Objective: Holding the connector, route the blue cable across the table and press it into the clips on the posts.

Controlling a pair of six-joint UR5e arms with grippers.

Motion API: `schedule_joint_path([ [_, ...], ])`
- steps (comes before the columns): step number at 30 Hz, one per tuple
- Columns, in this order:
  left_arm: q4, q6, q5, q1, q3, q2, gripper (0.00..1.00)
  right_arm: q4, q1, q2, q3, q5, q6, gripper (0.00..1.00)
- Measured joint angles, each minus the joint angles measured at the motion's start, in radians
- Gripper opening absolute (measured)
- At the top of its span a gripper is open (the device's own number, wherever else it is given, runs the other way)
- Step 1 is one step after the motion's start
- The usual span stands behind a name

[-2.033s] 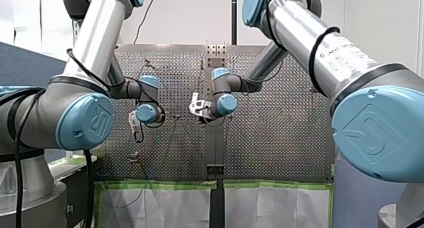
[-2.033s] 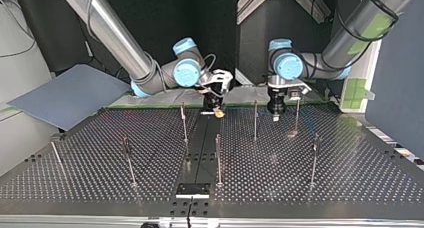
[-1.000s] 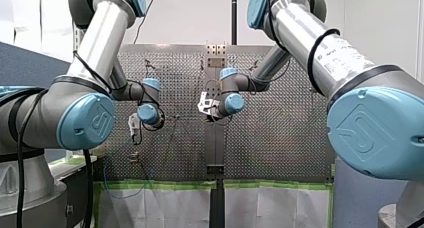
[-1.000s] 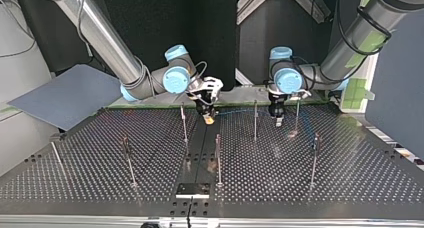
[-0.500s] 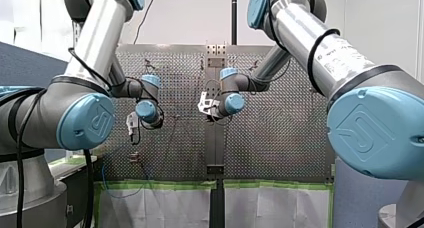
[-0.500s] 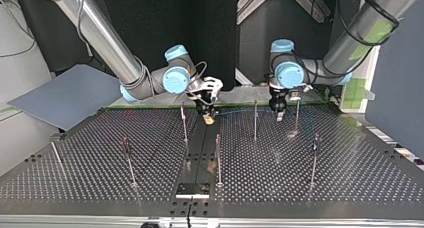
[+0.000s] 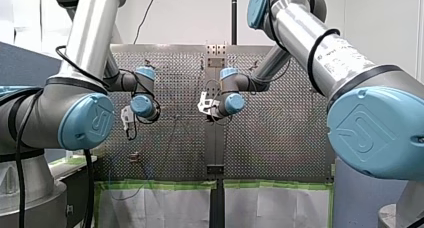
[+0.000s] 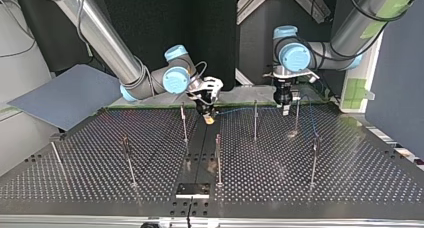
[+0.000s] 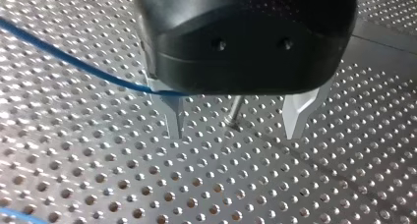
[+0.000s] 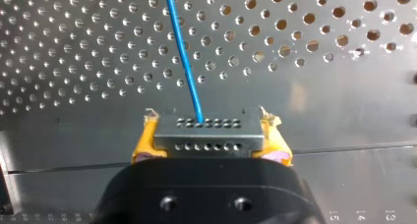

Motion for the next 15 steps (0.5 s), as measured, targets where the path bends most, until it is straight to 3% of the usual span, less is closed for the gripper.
schedule_joint_path([
  [15, -0.001, -0.013, -0.089, 0.000, -0.130, 0.131, 1.00, 0.001, -0.013, 0.000, 0.000, -0.010, 0.003, 0.00],
])
